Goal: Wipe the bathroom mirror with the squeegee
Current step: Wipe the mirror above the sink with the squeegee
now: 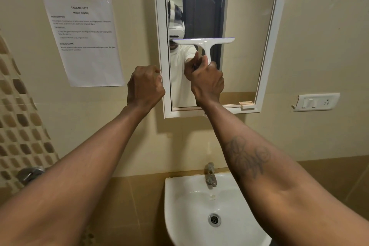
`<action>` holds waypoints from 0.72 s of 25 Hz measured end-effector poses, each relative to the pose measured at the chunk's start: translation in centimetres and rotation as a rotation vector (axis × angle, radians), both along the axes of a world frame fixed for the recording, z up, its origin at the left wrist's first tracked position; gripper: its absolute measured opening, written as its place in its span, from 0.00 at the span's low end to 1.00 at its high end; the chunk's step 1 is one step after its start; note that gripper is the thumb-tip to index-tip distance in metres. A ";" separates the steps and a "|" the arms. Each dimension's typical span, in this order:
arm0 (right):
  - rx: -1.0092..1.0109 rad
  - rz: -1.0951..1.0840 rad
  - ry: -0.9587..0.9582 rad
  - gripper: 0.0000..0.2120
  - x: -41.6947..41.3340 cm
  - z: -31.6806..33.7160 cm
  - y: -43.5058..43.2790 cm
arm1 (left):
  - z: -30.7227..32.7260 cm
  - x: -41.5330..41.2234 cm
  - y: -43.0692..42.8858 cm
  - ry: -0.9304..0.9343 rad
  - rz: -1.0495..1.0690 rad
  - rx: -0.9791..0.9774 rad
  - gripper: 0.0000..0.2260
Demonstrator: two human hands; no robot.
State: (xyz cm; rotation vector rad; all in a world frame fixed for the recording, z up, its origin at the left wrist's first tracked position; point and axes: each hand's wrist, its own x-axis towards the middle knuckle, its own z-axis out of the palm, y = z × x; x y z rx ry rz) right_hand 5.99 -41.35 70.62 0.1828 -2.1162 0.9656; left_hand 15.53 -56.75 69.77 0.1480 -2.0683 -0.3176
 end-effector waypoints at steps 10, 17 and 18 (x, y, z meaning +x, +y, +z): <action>-0.145 0.000 -0.020 0.24 1.1 -7.2 0.4 | -2.7 0.4 0.8 -0.060 0.003 0.022 0.09; -0.044 0.026 -0.149 0.21 1.9 -10.7 1.0 | -4.4 1.2 1.0 -0.085 0.003 0.024 0.08; -0.038 0.026 -0.156 0.21 2.0 -11.2 1.1 | -4.7 1.4 1.0 -0.089 0.002 0.026 0.07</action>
